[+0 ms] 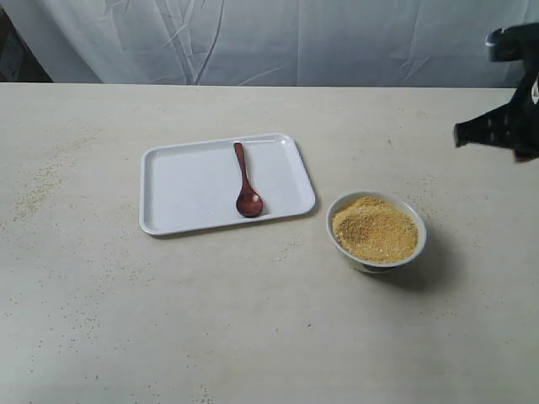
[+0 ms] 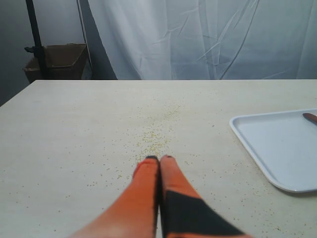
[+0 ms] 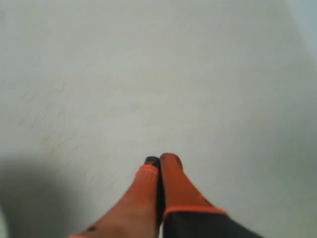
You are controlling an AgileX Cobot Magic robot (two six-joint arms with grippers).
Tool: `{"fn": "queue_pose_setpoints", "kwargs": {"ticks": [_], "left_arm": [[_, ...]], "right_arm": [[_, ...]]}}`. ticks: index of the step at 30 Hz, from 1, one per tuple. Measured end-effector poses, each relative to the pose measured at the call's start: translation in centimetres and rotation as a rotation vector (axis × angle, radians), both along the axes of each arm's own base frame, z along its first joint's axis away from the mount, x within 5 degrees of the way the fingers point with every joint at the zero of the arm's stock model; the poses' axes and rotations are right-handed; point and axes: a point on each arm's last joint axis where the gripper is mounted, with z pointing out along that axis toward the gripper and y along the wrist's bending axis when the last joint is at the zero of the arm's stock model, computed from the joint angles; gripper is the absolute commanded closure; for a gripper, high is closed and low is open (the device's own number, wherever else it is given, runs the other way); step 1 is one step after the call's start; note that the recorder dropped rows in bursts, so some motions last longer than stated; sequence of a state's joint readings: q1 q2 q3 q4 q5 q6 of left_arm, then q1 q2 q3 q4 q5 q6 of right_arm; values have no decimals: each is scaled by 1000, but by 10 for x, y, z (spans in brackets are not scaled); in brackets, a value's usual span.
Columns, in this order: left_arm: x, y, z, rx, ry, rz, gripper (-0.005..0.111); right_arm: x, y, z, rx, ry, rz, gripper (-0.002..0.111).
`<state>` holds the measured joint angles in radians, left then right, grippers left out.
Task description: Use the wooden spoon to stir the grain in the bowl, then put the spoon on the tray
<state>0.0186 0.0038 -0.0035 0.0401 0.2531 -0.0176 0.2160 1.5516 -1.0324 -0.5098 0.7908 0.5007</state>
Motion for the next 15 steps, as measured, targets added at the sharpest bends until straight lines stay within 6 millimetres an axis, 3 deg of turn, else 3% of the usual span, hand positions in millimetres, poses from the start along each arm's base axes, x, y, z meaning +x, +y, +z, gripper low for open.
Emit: {"fn": "queue_pose_setpoints", "kwargs": {"ticks": [3,8,12,15], "left_arm": [[0,0,0,0,0,0,107],[0,0,0,0,0,0,107],[0,0,0,0,0,0,107],[0,0,0,0,0,0,107]], "right_arm": [[-11,14,-8,265,173,141,109],[-24,22,1,373,219,216,109],[-48,19,20,392,110,242,109],[-77,13,33,379,-69,263,109]]}}
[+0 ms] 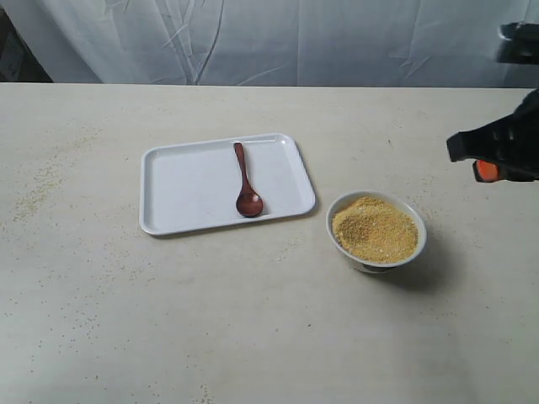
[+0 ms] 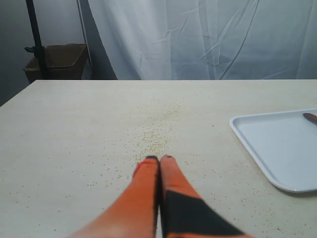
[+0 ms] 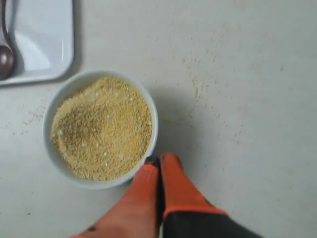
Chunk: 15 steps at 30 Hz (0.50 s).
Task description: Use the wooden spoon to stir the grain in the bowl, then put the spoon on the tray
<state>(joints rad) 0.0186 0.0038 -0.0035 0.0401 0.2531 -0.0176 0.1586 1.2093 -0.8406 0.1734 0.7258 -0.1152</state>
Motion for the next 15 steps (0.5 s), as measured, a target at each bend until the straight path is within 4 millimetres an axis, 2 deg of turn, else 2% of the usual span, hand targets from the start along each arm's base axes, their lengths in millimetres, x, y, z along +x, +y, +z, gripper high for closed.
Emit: {"fn": "queue_pose_setpoints", "kwargs": {"ticks": [4,9,12,15], "left_arm": [[0,0,0,0,0,0,107],[0,0,0,0,0,0,107],[0,0,0,0,0,0,107],[0,0,0,0,0,0,107]], "right_arm": [[-42,-10,4,11,-235,-21,109],[-93,-22,-5,42,-582,-63,109],[-112,-27,-15,60,-738,-86,109],[-127,-30,-20,71,-802,-91,109]]}}
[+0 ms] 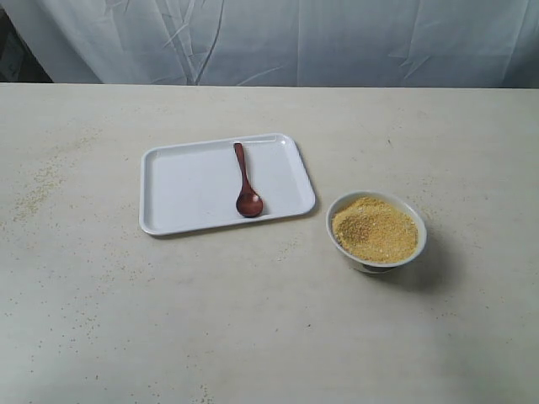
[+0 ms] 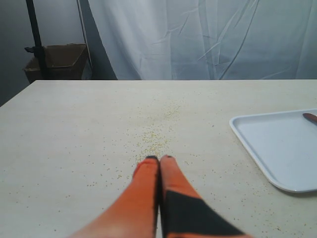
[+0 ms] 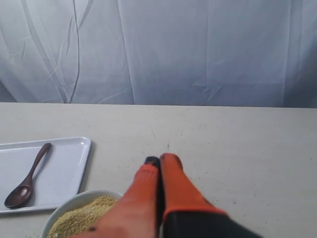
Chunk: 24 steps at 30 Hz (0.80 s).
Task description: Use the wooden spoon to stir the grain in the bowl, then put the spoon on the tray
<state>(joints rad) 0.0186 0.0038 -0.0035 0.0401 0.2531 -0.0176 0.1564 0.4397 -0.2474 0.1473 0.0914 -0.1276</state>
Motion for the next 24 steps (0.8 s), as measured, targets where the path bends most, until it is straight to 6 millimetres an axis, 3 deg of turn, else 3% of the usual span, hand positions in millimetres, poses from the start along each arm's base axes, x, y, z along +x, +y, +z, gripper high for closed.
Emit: {"fn": "queue_pose_setpoints", "kwargs": {"ticks": [6,17,24], "left_arm": [[0,0,0,0,0,0,107],[0,0,0,0,0,0,107],[0,0,0,0,0,0,107]], "right_arm": [[-18,-2,0,5,-29,12,109],[-29,-3,-3,30,-64,12,109],[-42,-11,-6,37,-150,-83,109]]}}
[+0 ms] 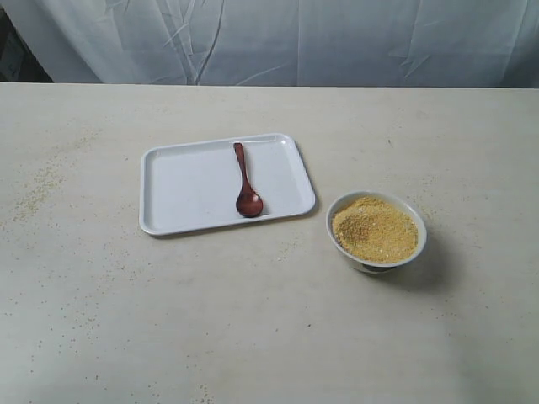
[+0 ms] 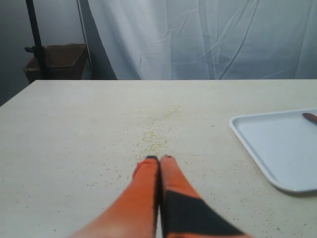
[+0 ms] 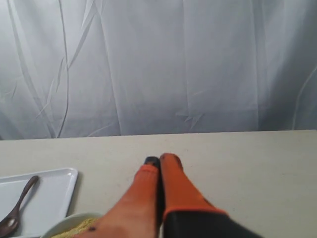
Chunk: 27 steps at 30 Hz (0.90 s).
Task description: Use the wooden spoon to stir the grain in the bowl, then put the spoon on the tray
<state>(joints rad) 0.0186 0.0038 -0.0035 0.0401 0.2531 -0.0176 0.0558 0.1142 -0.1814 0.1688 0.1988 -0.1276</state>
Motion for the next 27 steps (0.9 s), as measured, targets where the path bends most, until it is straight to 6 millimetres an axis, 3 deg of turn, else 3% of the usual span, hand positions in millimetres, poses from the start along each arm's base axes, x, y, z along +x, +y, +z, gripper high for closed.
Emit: {"fn": "queue_pose_setpoints", "kwargs": {"ticks": [9,18,27], "left_arm": [[0,0,0,0,0,0,107],[0,0,-1,0,2,0,107],[0,0,-1,0,2,0,107]], "right_arm": [[-9,-4,-14,1,-52,-63,109],[-3,-6,-52,0,58,-98,109],[-3,-5,-58,-2,118,-89,109]]}}
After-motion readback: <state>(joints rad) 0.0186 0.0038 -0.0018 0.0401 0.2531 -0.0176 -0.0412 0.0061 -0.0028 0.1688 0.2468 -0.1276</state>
